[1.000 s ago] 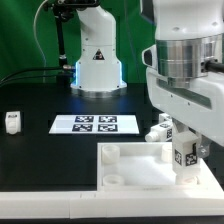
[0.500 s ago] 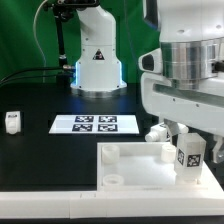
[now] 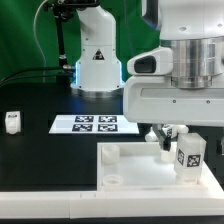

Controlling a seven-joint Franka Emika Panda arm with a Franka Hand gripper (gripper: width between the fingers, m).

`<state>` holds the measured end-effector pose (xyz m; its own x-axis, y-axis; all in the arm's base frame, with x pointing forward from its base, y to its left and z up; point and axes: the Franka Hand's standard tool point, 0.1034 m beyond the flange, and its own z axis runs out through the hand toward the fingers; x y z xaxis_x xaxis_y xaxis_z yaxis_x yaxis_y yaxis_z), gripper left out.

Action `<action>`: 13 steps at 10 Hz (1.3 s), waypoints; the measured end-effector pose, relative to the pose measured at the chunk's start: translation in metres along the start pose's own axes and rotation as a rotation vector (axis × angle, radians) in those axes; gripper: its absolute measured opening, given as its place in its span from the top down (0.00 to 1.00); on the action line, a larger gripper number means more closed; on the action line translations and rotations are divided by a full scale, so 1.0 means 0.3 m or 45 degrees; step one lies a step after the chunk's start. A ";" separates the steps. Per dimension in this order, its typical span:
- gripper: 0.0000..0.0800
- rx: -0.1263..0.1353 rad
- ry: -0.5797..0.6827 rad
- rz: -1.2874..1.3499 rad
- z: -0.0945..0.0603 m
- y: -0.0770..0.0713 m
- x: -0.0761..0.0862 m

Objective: Assemble one leg

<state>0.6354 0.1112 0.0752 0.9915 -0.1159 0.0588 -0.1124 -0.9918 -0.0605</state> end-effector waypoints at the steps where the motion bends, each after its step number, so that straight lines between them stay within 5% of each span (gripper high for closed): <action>1: 0.19 -0.009 0.010 -0.110 -0.007 0.002 0.012; 2: 0.34 -0.009 0.012 -0.109 -0.007 0.003 0.013; 3: 0.34 -0.009 0.011 -0.108 -0.007 0.003 0.012; 5: 0.65 -0.006 0.011 0.077 -0.006 0.002 0.012; 10: 0.64 -0.026 0.061 0.921 -0.005 0.007 0.008; 13: 0.64 0.007 -0.027 1.638 -0.001 0.007 0.022</action>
Offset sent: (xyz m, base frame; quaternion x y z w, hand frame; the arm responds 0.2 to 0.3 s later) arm 0.0000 0.0000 0.0000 0.0000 0.0000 0.0000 1.0000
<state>0.6418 0.1083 0.0756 0.1713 -0.9834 -0.0604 -0.9837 -0.1673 -0.0654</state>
